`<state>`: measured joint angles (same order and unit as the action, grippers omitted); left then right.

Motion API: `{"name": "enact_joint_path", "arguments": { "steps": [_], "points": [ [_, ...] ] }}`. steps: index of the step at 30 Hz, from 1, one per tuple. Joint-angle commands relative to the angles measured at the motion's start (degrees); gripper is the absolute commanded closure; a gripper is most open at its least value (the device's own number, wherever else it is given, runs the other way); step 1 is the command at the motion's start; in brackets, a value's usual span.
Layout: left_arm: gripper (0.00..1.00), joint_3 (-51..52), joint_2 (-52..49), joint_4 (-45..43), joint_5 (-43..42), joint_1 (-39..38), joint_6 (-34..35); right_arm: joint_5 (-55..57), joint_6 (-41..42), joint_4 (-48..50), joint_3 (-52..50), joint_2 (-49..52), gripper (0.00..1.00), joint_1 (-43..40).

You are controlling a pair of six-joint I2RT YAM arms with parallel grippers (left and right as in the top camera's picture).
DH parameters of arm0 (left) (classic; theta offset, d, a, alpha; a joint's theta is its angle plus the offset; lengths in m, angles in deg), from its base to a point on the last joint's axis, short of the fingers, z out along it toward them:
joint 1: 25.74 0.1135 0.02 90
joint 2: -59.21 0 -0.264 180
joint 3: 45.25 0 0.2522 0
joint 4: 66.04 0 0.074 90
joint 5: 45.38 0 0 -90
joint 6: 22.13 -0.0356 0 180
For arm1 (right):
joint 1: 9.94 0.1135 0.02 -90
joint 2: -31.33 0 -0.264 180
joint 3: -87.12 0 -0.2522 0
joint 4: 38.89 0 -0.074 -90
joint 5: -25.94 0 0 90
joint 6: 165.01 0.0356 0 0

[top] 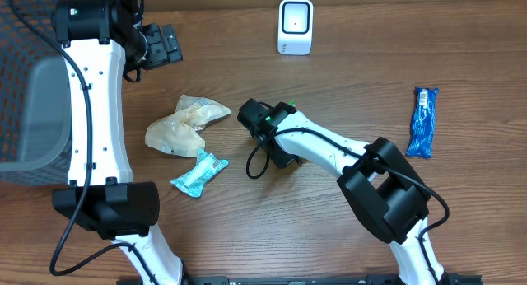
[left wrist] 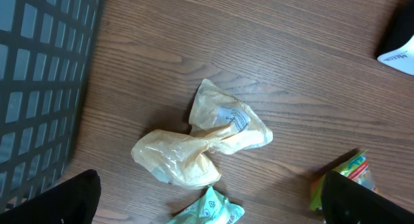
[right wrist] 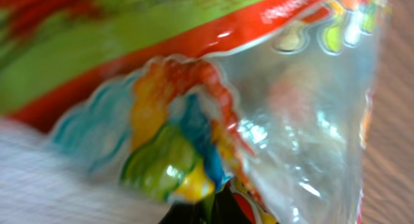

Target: Scan the item barcode

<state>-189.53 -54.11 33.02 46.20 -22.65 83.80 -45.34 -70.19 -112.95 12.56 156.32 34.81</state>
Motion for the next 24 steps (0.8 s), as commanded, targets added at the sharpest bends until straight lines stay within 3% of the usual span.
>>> {"name": "enact_joint_path", "arguments": {
  "steps": [1, 8, 13, 19, 24],
  "points": [
    [0.00, 0.3, 0.2, -0.1, 0.3, -0.1, -0.5, -16.4, -3.0, -1.0, 4.5, -5.0, 0.96, -0.5],
    [0.00, 0.3, 0.2, -0.1, 0.3, -0.1, -0.5, -41.9, -3.1, -5.0, 9.6, -13.7, 0.96, -8.2],
    [0.00, 0.3, 0.2, -0.1, 0.3, -0.1, -0.5, -65.5, -3.1, -6.1, 8.8, -14.1, 0.96, -19.0],
    [0.00, 0.3, 0.2, -0.1, 0.3, -0.1, -0.5, -76.5, -3.3, -6.0, 2.1, -10.6, 0.96, -28.8],
    [0.00, 0.3, 0.2, -0.1, 0.3, -0.1, -0.5, -85.2, -7.9, -6.0, -3.8, -6.0, 0.96, -31.3]
  ]
}}
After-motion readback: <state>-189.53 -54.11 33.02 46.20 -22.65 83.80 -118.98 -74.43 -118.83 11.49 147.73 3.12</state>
